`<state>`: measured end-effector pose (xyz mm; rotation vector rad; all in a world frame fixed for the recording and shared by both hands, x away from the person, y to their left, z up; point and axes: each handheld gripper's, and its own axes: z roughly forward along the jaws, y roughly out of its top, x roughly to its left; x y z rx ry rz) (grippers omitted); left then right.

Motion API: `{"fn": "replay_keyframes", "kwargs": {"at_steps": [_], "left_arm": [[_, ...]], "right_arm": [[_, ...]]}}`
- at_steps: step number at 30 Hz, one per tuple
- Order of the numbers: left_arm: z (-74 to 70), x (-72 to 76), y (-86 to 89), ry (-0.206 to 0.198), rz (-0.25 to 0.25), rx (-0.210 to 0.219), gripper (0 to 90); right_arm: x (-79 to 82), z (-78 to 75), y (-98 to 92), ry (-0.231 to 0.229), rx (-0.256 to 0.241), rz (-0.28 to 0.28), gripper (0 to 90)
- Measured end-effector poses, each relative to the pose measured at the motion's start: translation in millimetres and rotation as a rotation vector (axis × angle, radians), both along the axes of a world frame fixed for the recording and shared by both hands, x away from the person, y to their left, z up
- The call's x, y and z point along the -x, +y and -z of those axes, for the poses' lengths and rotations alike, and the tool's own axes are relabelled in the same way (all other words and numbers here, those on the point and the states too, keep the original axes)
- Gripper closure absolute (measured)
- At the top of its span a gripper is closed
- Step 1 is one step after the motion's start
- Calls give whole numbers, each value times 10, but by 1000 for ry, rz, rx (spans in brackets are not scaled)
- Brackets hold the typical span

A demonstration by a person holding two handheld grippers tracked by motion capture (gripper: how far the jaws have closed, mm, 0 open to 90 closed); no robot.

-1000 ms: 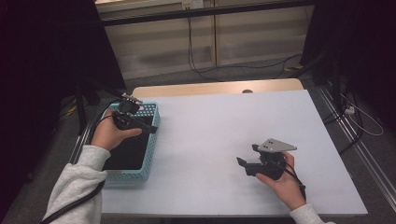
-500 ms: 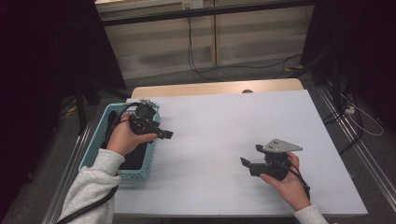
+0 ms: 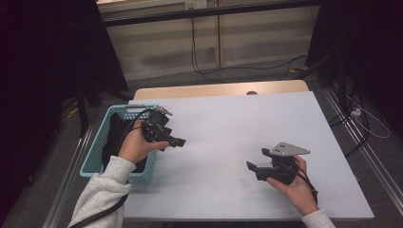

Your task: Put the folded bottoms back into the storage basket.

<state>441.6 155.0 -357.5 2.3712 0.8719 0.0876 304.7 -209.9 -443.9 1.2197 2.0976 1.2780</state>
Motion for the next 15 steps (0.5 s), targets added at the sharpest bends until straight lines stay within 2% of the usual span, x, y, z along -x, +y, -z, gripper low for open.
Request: {"fn": "replay_keyframes", "kwargs": {"at_steps": [15], "left_arm": [[135, 109, -188, 13, 41, 6, 203]], "right_arm": [[38, -5, -85, 8, -3, -11, 224]]}}
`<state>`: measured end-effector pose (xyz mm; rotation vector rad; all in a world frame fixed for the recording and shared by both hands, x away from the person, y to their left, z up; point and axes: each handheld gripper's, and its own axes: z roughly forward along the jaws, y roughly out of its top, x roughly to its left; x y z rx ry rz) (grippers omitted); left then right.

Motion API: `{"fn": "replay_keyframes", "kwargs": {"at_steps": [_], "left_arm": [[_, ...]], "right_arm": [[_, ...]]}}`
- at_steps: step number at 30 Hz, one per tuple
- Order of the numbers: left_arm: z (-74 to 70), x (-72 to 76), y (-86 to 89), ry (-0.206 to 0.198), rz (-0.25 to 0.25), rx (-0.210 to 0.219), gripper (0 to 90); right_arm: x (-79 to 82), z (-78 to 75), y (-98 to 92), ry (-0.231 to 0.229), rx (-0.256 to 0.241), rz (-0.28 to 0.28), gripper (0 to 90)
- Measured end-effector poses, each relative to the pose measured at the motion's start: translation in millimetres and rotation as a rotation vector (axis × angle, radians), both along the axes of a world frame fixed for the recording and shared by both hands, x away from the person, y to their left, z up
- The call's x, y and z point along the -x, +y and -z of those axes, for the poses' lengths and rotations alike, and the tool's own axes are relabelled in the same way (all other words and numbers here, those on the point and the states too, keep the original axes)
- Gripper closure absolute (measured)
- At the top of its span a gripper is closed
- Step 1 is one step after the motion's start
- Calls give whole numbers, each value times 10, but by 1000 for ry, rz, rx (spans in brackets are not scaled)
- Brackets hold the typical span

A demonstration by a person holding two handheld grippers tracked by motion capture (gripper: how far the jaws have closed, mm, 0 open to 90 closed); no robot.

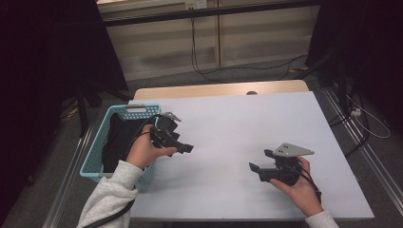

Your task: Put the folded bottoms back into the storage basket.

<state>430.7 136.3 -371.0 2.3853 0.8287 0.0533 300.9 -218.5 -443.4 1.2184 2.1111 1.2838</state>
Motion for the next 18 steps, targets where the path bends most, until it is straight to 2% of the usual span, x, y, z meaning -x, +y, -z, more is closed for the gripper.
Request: {"fn": "replay_keyframes", "kwargs": {"at_steps": [7, 12, 18], "left_arm": [[48, 68, -62, 2, 20, 10, 194], [91, 117, -96, 2, 28, 36, 187], [149, 143, -100, 9, 33, 40, 183]], "right_arm": [[29, 8, -55, 13, -1, -2, 223], [59, 15, -93, 17, 11, -14, 218], [86, 6, -134, 23, 8, -15, 213]]}}
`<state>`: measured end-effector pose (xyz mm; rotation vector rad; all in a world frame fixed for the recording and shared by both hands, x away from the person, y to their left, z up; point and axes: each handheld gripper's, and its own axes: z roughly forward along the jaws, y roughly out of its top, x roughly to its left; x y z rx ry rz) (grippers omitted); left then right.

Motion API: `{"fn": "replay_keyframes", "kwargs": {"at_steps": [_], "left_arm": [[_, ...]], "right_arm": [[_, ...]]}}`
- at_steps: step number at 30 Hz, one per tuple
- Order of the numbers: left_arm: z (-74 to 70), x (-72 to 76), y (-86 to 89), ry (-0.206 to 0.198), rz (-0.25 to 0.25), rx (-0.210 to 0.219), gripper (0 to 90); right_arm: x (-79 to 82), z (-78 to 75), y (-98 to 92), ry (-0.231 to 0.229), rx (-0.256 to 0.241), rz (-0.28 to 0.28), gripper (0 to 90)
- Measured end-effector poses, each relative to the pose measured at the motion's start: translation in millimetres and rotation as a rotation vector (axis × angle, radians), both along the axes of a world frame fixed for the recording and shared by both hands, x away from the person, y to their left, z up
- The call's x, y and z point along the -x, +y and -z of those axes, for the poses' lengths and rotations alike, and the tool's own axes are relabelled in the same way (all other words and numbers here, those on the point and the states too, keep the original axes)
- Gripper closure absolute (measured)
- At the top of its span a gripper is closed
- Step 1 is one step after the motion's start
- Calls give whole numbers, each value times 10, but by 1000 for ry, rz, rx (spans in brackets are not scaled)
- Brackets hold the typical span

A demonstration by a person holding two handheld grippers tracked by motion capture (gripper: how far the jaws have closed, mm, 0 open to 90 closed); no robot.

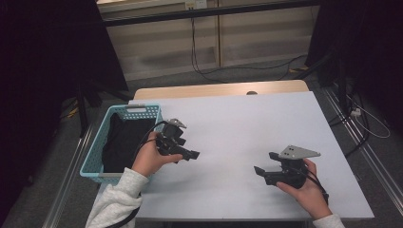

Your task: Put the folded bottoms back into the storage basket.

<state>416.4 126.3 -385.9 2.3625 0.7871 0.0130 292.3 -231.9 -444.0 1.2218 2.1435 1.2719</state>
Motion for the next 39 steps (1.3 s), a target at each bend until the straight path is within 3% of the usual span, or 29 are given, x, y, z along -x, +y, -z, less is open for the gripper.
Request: {"fn": "replay_keyframes", "kwargs": {"at_steps": [17, 26, 39], "left_arm": [[189, 127, 13, 0, 1, 8, 164], [239, 178, 42, -5, -22, 37, 149], [324, 247, 93, -10, -20, 38, 137]], "right_arm": [[76, 13, -141, 14, 13, -1, 194], [104, 18, -188, 23, 15, -5, 190], [137, 23, -259, 33, 17, -9, 184]]}}
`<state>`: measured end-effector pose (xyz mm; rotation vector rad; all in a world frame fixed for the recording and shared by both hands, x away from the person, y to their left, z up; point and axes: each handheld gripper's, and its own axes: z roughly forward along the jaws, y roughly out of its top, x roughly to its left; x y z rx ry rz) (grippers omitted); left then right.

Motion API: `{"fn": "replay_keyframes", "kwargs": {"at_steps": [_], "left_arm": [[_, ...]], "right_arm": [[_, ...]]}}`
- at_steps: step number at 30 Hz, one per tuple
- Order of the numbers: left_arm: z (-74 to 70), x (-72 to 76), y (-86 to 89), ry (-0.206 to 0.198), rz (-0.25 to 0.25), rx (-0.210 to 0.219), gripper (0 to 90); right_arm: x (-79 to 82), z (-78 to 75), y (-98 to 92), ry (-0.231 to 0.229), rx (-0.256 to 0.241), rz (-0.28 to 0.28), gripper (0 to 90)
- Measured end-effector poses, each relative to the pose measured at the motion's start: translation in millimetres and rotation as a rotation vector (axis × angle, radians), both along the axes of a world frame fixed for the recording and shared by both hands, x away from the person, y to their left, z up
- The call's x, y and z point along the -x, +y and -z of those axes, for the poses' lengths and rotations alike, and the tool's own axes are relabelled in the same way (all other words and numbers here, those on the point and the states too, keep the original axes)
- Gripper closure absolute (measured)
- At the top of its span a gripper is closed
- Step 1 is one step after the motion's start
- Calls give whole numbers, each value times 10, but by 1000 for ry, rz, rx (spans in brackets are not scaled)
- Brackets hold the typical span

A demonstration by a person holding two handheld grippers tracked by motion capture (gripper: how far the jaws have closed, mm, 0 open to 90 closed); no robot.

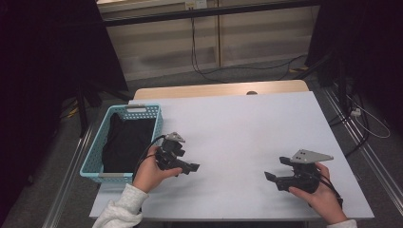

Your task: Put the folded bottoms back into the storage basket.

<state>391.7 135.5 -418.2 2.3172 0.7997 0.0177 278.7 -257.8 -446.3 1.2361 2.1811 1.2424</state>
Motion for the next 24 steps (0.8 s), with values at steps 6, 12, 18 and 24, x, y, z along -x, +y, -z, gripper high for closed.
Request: {"fn": "replay_keyframes", "kwargs": {"at_steps": [6, 12, 18, 24], "left_arm": [[31, 36, 41, -2, -2, 13, 133], [57, 76, 83, -4, 2, 27, 128], [78, 86, 129, 3, 0, 28, 123], [100, 114, 177, 0, 6, 30, 118]], "right_arm": [[1, -3, -11, 1, -1, -2, 183], [26, 2, -32, 6, 3, -6, 181], [36, 12, -63, 13, 8, -4, 179], [51, 15, -98, 13, 5, -1, 177]]}}
